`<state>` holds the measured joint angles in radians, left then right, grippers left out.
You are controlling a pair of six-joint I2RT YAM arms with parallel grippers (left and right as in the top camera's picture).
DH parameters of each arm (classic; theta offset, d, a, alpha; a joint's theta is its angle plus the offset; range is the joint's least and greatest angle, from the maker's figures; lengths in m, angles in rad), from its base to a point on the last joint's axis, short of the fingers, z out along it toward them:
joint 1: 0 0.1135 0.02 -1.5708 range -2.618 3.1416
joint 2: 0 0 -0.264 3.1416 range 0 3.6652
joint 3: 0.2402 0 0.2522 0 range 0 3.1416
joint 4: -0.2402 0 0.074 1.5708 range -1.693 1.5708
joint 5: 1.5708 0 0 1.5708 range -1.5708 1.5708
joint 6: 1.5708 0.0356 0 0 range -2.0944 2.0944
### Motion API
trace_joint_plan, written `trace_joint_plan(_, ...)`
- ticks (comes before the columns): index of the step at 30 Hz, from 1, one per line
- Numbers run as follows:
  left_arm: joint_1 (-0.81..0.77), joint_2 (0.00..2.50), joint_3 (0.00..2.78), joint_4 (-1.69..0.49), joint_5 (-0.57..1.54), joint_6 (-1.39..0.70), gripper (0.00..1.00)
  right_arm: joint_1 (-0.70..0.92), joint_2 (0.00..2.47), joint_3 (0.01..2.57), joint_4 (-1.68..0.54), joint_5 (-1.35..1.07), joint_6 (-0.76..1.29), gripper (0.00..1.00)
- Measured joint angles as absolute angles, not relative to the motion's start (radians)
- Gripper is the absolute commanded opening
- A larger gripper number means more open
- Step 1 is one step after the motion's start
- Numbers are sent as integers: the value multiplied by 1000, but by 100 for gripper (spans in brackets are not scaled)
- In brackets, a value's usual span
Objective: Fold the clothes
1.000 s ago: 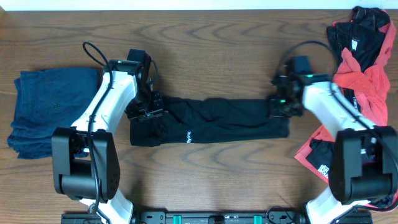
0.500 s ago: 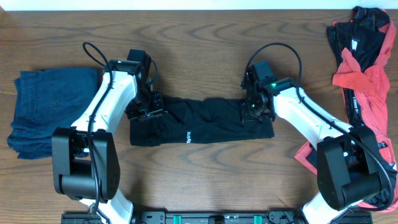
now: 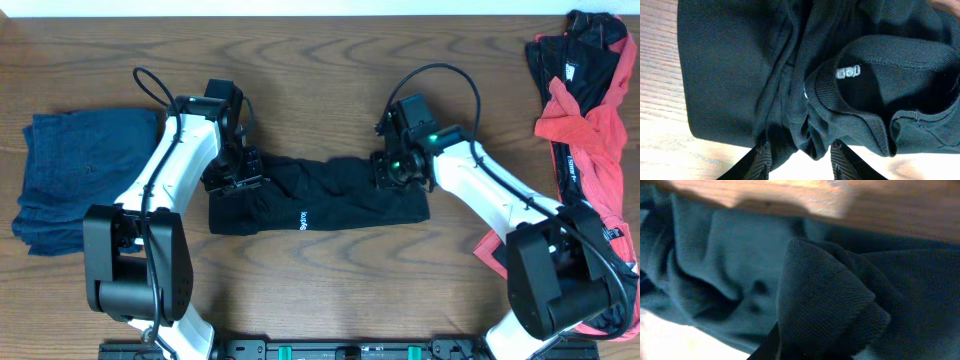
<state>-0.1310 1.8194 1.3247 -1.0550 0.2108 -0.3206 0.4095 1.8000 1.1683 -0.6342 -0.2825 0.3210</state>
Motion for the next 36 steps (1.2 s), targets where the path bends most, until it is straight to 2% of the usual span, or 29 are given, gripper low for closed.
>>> trace_joint_plan(1,-131,1819,1325,-1055,211,-321,42,416,1800,1168,-634,-287,323,22)
trace_joint_plan(3,-131,1819,1325,-1055,211,-321,41,425,1800,1168,-638,-296,324,41)
trace_joint_plan(4,-131,1819,1325,-1055,211,-321,41,433,1800,1168,-643,-299,325,56)
trace_joint_plan(7,-131,1819,1325,-1055,211,-321,41,448,1800,1168,-649,-308,323,66)
trace_joint_plan(13,-131,1819,1325,-1055,211,-321,42,449,1800,1169,-599,-404,289,65)
trace_joint_plan(17,-131,1819,1325,-1055,211,-321,42,435,1800,1170,-582,-513,249,55)
trace_joint_plan(24,-131,1819,1325,-1067,211,-317,42,352,1800,1174,-701,-522,236,52)
trace_joint_plan(31,-131,1819,1325,-1067,211,-317,42,377,1800,1174,-725,-470,234,55)
trace_joint_plan(36,-131,1819,1325,-1067,211,-317,42,443,1800,1175,-665,-330,240,68)
